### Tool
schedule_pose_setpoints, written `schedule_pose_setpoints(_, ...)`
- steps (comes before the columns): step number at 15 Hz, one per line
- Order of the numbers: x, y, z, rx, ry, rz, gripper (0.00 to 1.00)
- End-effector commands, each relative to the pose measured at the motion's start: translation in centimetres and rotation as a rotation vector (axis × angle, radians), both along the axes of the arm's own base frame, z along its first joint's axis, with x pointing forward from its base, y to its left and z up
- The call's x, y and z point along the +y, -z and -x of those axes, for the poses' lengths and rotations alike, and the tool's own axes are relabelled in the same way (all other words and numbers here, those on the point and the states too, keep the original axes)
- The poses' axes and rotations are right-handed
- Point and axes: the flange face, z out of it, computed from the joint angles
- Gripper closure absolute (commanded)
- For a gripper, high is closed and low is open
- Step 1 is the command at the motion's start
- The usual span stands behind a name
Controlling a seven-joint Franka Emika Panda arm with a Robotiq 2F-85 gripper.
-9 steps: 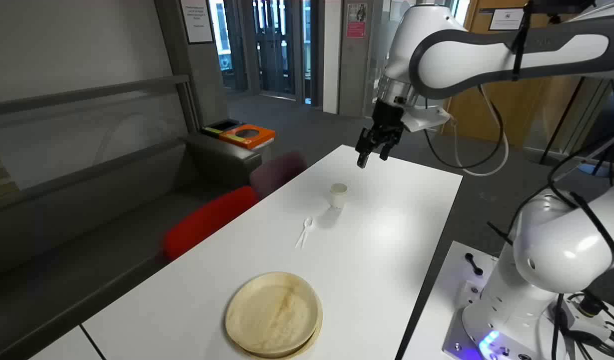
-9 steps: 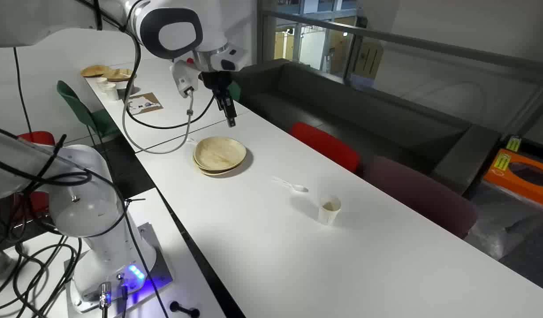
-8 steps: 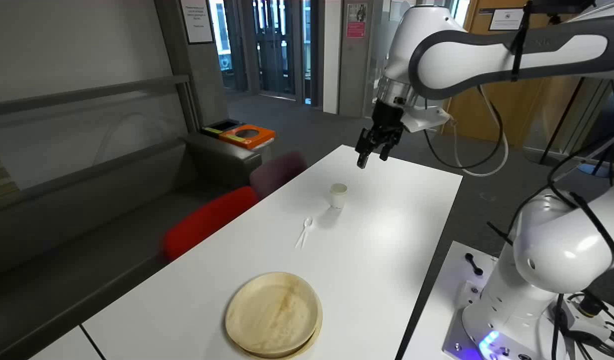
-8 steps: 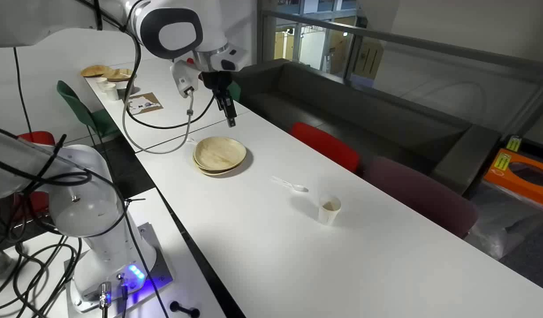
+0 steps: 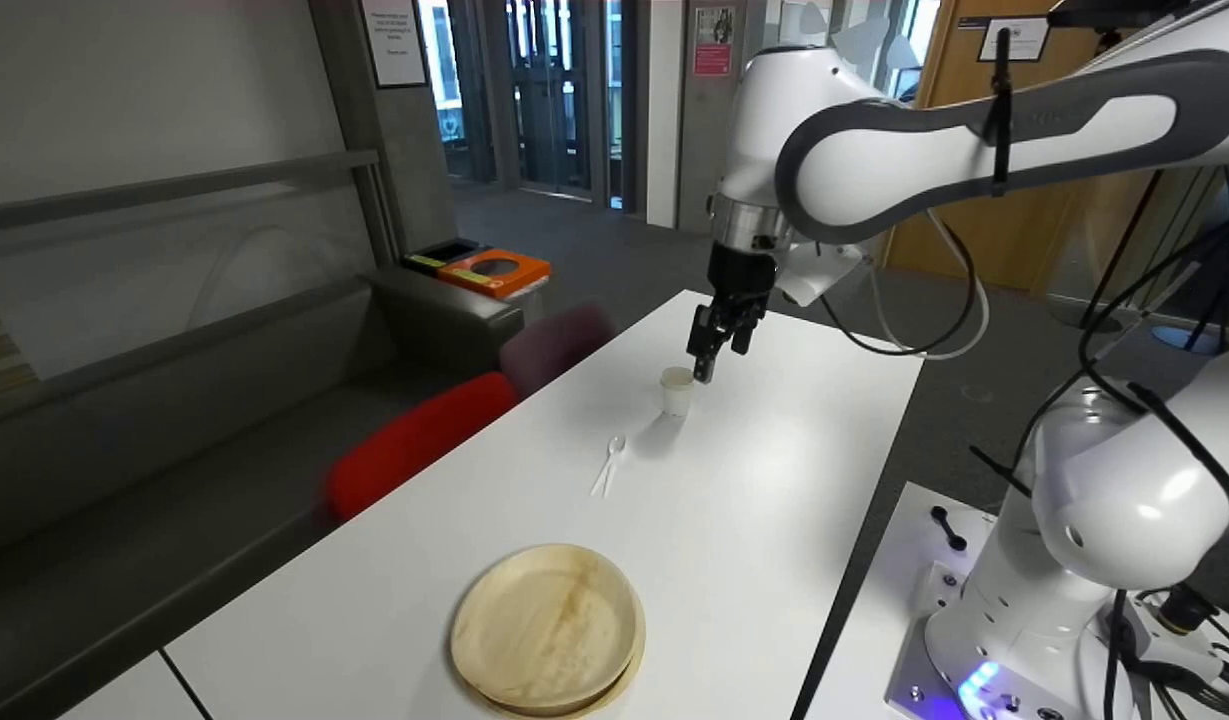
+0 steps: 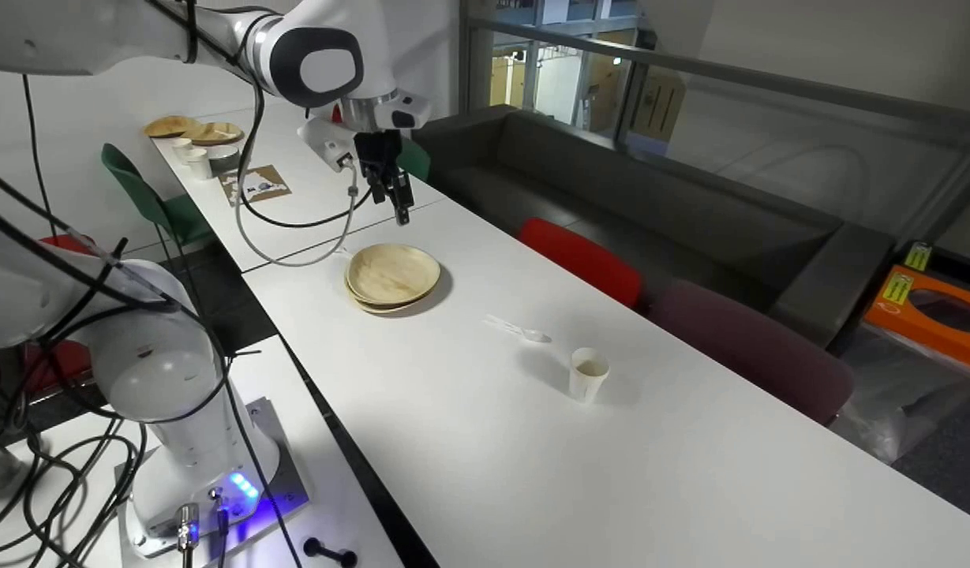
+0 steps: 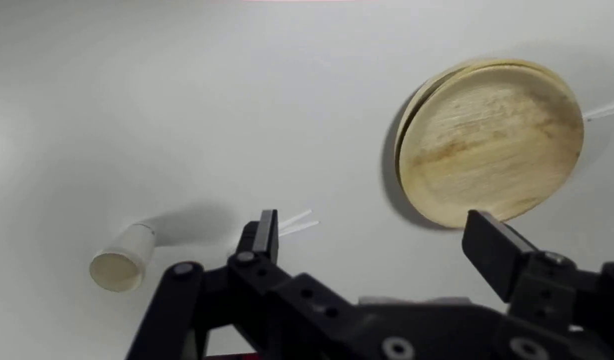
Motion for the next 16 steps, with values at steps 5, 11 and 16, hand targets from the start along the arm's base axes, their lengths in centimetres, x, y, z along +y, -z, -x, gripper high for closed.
schedule_pose_setpoints(5,10.3,3.6,-2.2,0.124,-0.414,0.046,0.00)
schedule_pose_setpoints(11,15.8,4.6,-1.2,0.197,-0.728,0.086,0.00)
schedule_pose_setpoints(16,17.6,5.7,0.3,0.224,-0.841,0.099,0.00)
